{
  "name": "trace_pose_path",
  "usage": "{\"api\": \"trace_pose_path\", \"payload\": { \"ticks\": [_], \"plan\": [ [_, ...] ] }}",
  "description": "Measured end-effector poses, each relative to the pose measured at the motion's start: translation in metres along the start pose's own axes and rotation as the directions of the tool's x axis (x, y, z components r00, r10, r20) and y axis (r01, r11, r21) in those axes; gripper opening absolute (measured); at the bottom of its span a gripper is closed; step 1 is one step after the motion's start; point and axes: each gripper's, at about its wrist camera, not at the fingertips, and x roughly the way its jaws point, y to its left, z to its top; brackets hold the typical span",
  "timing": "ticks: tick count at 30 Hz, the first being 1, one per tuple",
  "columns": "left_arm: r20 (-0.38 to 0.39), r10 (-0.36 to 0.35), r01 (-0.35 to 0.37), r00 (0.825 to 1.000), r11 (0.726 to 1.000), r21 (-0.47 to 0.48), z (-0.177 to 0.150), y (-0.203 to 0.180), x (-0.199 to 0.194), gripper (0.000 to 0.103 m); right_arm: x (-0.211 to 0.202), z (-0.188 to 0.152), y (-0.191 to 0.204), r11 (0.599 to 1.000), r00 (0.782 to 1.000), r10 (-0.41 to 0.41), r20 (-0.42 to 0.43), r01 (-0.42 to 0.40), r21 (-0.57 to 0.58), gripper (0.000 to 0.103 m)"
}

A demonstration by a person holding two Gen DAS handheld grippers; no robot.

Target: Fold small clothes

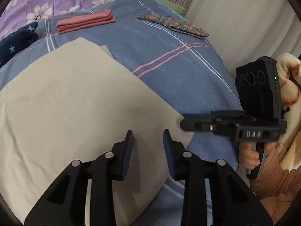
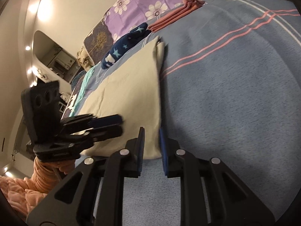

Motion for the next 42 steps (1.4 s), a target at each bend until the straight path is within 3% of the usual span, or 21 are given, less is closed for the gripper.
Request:
{"api": "trace_pose_path", "payload": {
  "ticks": [2,5,9,13,15,16,17,19,22,26,31,34,36,38,39,40,42],
  "plan": [
    [0.002,-0.010,0.010,1.000,1.000,-0.021,0.003,0.000,0.001,0.050,0.000,0.000,0.002,0.999,0.999,0.033,-0.002,-0.034,-0.012,0.018],
    [0.018,-0.033,0.034,0.999,0.996,-0.081,0.010,0.007,0.002,0.057,-0.003,0.001,0.010,0.997,0.998,0.061,0.003,-0.061,-0.038,0.018],
    [0.052,-0.116,0.123,0.992,0.979,-0.162,0.021,0.016,0.003,0.058,-0.005,0.000,0.024,0.992,0.996,0.093,-0.006,-0.093,-0.088,0.018],
    [0.026,-0.095,0.098,0.995,0.986,-0.137,0.026,0.009,0.014,0.059,0.005,-0.004,0.041,0.983,0.994,0.096,-0.052,-0.103,-0.154,0.018],
    [-0.002,-0.062,0.062,0.998,0.992,-0.114,0.025,0.008,0.020,0.054,0.009,-0.006,0.043,0.982,0.994,0.081,-0.072,-0.092,-0.166,0.019],
    [-0.018,-0.015,0.013,1.000,0.996,-0.092,0.024,0.006,0.024,0.041,0.010,-0.007,0.042,0.982,0.994,0.072,-0.082,-0.085,-0.169,0.019],
    [-0.023,0.017,-0.018,1.000,0.997,-0.076,0.022,0.006,0.025,0.036,0.007,-0.007,0.040,0.982,0.994,0.068,-0.088,-0.083,-0.169,0.019],
    [-0.014,-0.011,0.010,1.000,0.996,-0.091,0.017,0.011,0.021,0.030,-0.002,-0.005,0.035,0.982,0.994,0.069,-0.083,-0.082,-0.171,0.019],
    [-0.011,-0.014,0.013,1.000,0.995,-0.097,0.015,0.016,0.019,0.026,-0.029,0.007,0.025,0.982,1.000,0.016,-0.015,-0.018,-0.187,0.022],
    [-0.016,-0.011,0.010,1.000,0.997,-0.073,0.012,0.012,0.018,0.026,-0.038,0.042,0.004,0.990,0.997,-0.053,0.048,0.058,-0.127,0.029],
    [-0.049,-0.017,0.018,0.999,1.000,0.007,0.011,-0.008,0.021,0.033,0.009,0.103,-0.010,0.994,0.997,-0.079,-0.004,0.079,-0.070,0.029],
    [-0.059,0.020,-0.015,0.998,0.997,0.074,0.008,-0.020,0.024,0.033,0.050,0.132,-0.010,0.994,0.993,-0.092,-0.069,0.087,-0.065,0.029],
    [-0.059,0.023,-0.018,0.998,0.996,0.086,0.008,-0.022,0.026,0.031,0.078,0.144,-0.008,0.992,0.987,-0.114,-0.111,0.108,-0.061,0.038],
    [-0.063,-0.006,0.011,0.998,0.996,0.085,0.011,-0.023,0.027,0.016,0.097,0.152,-0.007,0.994,0.984,-0.105,-0.143,0.097,-0.058,0.041],
    [-0.067,-0.031,0.037,0.997,0.995,0.090,0.012,-0.025,0.029,0.011,0.104,0.156,-0.004,0.993,0.983,-0.106,-0.147,0.098,-0.060,0.033],
    [-0.068,-0.034,0.041,0.997,0.994,0.102,0.013,-0.027,0.031,0.009,0.109,0.161,0.000,0.994,0.983,-0.100,-0.154,0.093,-0.055,0.003],
    [-0.067,-0.011,0.020,0.998,0.990,0.141,0.014,-0.032,0.035,0.007,0.100,0.168,0.006,0.999,0.994,-0.049,-0.101,0.046,-0.025,0.003]
  ]
}}
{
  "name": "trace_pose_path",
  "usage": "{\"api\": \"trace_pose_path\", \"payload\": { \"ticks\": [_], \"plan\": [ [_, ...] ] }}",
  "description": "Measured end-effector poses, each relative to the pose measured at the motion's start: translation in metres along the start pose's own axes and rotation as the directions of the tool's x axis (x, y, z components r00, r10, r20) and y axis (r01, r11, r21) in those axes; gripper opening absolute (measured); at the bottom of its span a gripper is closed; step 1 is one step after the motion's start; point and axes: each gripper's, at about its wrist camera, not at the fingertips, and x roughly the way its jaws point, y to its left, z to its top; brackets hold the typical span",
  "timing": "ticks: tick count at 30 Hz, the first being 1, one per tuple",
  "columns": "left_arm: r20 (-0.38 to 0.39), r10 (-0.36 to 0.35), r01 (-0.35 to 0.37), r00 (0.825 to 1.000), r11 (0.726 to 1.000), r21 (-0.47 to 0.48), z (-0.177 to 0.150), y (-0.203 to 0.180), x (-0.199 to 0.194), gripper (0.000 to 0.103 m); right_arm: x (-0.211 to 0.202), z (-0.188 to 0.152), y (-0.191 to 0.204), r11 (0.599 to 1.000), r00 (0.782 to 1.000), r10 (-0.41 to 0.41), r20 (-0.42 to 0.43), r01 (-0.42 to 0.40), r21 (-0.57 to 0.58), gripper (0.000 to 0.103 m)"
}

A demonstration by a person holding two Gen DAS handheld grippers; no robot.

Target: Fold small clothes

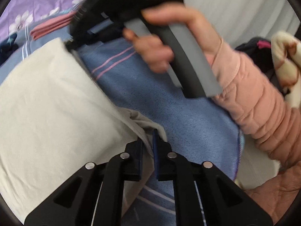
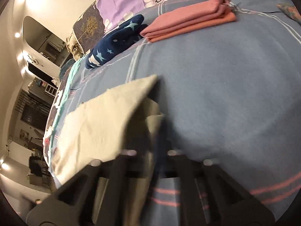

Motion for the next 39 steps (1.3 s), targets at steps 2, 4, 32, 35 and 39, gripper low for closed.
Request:
{"api": "trace_pose_path", "payload": {
  "ticks": [2,4,32,35,39],
  "plan": [
    [0.000,-0.012,0.012,1.000,1.000,0.013,0.003,0.000,0.003,0.005,-0.016,0.005,0.007,1.000,0.994,-0.007,0.107,0.009,-0.024,0.002],
    [0.001,-0.039,0.039,0.999,0.999,0.005,0.006,0.004,0.006,0.005,-0.010,0.010,0.002,0.989,0.982,-0.138,0.130,0.144,-0.041,0.000],
    [0.146,-0.348,0.354,0.926,0.935,-0.019,-0.028,0.028,-0.018,0.043,-0.025,-0.025,0.030,0.949,0.950,-0.288,0.121,0.300,-0.098,0.020],
    [0.105,-0.302,0.294,0.948,0.952,0.086,-0.036,0.003,-0.019,0.044,-0.051,-0.050,0.048,0.975,0.982,-0.162,0.100,0.174,-0.135,0.020],
    [0.120,-0.273,0.261,0.954,0.960,0.103,-0.054,0.003,-0.035,0.044,-0.063,-0.097,0.069,0.971,0.994,-0.100,0.052,0.109,-0.211,0.021]
  ]
}}
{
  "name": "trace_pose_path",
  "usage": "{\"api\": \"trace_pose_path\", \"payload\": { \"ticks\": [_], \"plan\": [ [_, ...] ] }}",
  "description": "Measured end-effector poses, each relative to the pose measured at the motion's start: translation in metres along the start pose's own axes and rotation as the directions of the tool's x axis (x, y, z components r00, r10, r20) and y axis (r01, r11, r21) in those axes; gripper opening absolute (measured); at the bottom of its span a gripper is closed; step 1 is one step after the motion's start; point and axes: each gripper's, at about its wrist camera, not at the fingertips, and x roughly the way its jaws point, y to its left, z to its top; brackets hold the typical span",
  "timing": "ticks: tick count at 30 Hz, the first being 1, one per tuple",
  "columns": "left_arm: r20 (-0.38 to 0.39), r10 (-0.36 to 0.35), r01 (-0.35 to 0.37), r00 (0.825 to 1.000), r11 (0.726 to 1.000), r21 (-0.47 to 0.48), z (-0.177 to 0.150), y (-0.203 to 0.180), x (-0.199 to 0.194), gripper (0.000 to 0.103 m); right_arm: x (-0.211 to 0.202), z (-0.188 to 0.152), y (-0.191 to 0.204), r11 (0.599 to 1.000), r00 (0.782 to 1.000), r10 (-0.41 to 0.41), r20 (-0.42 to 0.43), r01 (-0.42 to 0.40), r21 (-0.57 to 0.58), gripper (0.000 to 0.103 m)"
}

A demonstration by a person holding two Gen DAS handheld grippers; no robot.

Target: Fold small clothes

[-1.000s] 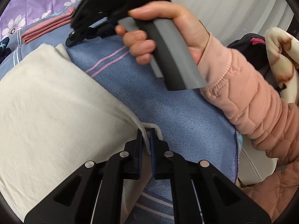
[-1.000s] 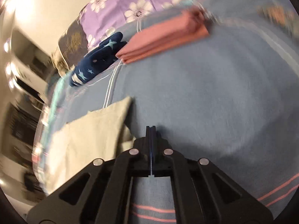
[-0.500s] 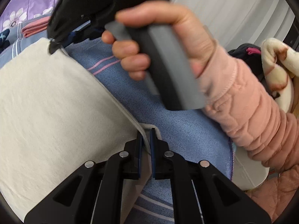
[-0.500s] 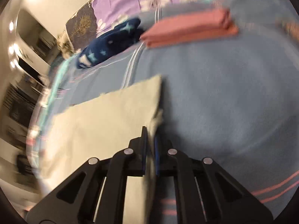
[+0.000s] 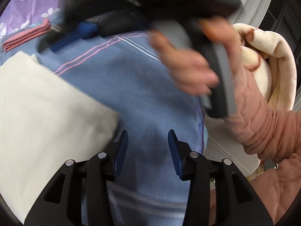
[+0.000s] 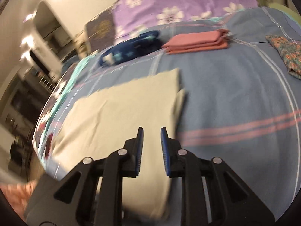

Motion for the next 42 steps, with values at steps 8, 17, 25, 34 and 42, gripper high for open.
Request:
{"api": "trace_pose_path", "payload": {
  "ticks": [8,17,25,34,42],
  "plan": [
    [0.180,0.288,-0.235,0.940,0.934,-0.270,-0.077,0.048,-0.134,0.047,0.011,-0.058,0.014,0.961,0.953,-0.277,-0.120,0.273,-0.052,0.019],
    [0.313,0.697,-0.357,0.645,0.637,-0.683,-0.231,0.080,-0.316,0.025,0.047,-0.012,0.146,0.932,0.976,-0.210,-0.053,0.184,-0.313,0.039],
    [0.309,0.663,-0.349,0.682,0.666,-0.659,-0.258,0.074,-0.308,0.036,0.145,0.015,0.273,0.892,0.983,-0.101,-0.152,0.021,-0.452,0.041],
    [0.306,0.600,-0.323,0.739,0.714,-0.621,-0.250,0.092,-0.290,0.039,0.228,0.048,0.358,0.863,0.974,-0.102,-0.203,-0.015,-0.505,0.043],
    [0.292,0.550,-0.262,0.783,0.716,-0.647,-0.259,0.096,-0.275,0.026,0.321,0.051,0.393,0.804,0.938,-0.290,-0.189,0.132,-0.579,0.052]
  ]
}}
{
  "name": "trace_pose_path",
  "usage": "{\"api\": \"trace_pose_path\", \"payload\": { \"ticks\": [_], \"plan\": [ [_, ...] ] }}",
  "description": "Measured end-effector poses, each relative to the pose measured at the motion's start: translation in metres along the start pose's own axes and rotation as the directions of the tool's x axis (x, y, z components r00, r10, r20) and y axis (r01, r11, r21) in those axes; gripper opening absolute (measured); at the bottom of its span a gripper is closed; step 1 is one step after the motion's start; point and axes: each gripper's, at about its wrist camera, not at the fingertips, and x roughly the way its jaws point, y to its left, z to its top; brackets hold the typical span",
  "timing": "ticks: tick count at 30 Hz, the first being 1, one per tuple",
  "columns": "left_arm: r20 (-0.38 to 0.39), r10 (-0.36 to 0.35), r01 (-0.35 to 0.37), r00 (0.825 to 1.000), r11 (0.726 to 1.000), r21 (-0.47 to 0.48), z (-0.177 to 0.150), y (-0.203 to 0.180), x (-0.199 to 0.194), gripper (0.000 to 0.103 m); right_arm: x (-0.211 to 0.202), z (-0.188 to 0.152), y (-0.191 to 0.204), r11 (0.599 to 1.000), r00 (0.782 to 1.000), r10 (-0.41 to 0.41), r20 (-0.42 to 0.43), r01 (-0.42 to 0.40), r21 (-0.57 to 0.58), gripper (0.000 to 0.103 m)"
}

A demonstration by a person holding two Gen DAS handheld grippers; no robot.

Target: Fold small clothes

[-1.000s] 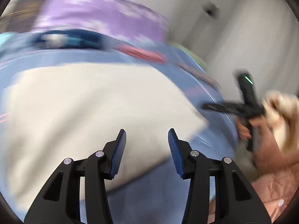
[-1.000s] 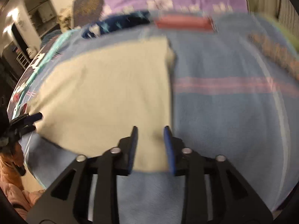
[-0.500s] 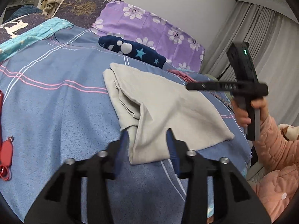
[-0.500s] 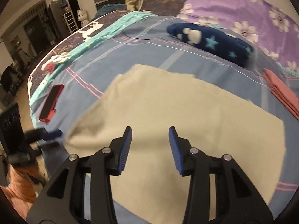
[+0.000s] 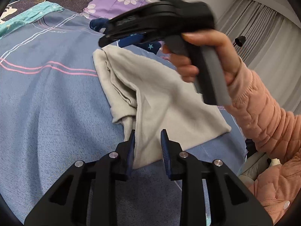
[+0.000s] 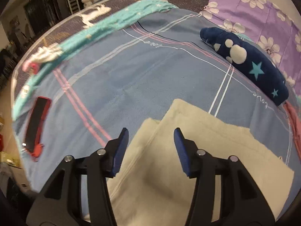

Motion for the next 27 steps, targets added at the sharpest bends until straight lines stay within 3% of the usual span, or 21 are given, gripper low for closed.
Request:
{"api": "trace_pose_path", "payload": {
  "ticks": [1,2,3,8,9,12,15,16,18,20,21,23,24,25,26,27],
  "plan": [
    [-0.010,0.001,-0.001,1.000,1.000,-0.008,-0.001,0.001,0.002,0.020,0.010,0.002,0.000,1.000,1.000,-0.018,-0.020,0.019,0.001,0.051],
    [-0.018,-0.002,0.001,1.000,1.000,-0.018,-0.002,0.002,0.004,0.003,0.022,0.003,0.000,1.000,0.999,-0.024,-0.045,0.024,0.002,0.042],
    [-0.022,-0.012,0.011,1.000,0.999,-0.031,-0.003,0.004,0.005,0.002,0.028,0.004,-0.001,1.000,0.998,-0.006,-0.056,0.007,0.010,0.007],
    [0.030,-0.045,0.045,0.999,0.999,0.007,-0.006,-0.010,-0.021,0.001,-0.014,0.012,-0.015,0.989,0.983,0.116,0.139,-0.127,0.074,0.000],
    [0.025,-0.035,0.035,0.999,0.999,0.020,-0.007,-0.012,-0.024,0.001,-0.017,0.014,-0.017,0.989,0.981,0.123,0.149,-0.133,0.061,0.000],
    [-0.012,0.001,0.000,1.000,1.000,0.023,-0.011,-0.008,-0.020,0.001,-0.002,0.016,-0.022,0.993,0.992,0.108,0.071,-0.110,0.030,0.000],
    [-0.019,-0.007,0.006,1.000,1.000,-0.014,-0.017,-0.001,-0.018,0.002,0.006,0.010,-0.035,0.987,0.990,0.133,0.038,-0.136,0.082,0.010],
    [-0.011,-0.013,0.013,1.000,1.000,-0.025,-0.018,0.000,-0.018,0.003,0.007,0.008,-0.037,0.982,0.987,0.160,0.026,-0.162,0.098,0.024],
    [0.001,-0.035,0.035,0.999,0.998,-0.056,-0.019,0.005,-0.018,0.010,0.007,0.005,-0.035,0.982,0.986,0.168,0.014,-0.168,0.090,0.037],
    [0.004,-0.039,0.039,0.999,0.996,-0.074,-0.018,0.008,-0.016,0.023,0.009,0.003,-0.025,0.989,0.990,0.143,-0.017,-0.142,0.039,0.049],
    [0.002,-0.039,0.039,0.999,0.997,-0.073,-0.017,0.008,-0.015,0.024,0.012,0.001,-0.018,0.991,0.990,0.137,-0.038,-0.137,0.009,0.060],
    [-0.006,-0.026,0.026,1.000,0.998,-0.059,-0.015,0.006,-0.011,0.024,0.024,-0.002,-0.001,0.991,0.989,0.118,-0.086,-0.123,-0.056,0.062],
    [-0.010,-0.021,0.021,1.000,0.998,-0.055,-0.013,0.005,-0.010,0.024,0.028,-0.004,0.005,0.992,0.993,0.082,-0.090,-0.090,-0.084,0.059],
    [-0.013,-0.017,0.017,1.000,0.998,-0.056,-0.013,0.005,-0.007,0.023,0.031,-0.006,0.015,0.990,0.999,-0.017,-0.050,0.010,-0.142,0.034],
    [-0.015,-0.012,0.011,1.000,0.998,-0.058,-0.013,0.006,-0.005,0.008,0.031,-0.004,0.019,0.985,0.998,-0.054,-0.011,0.052,-0.165,0.022],
    [-0.023,-0.012,0.011,1.000,0.998,-0.061,-0.013,0.006,-0.004,0.001,0.029,-0.001,0.017,0.988,0.999,-0.047,0.009,0.048,-0.145,0.012]
  ]
}}
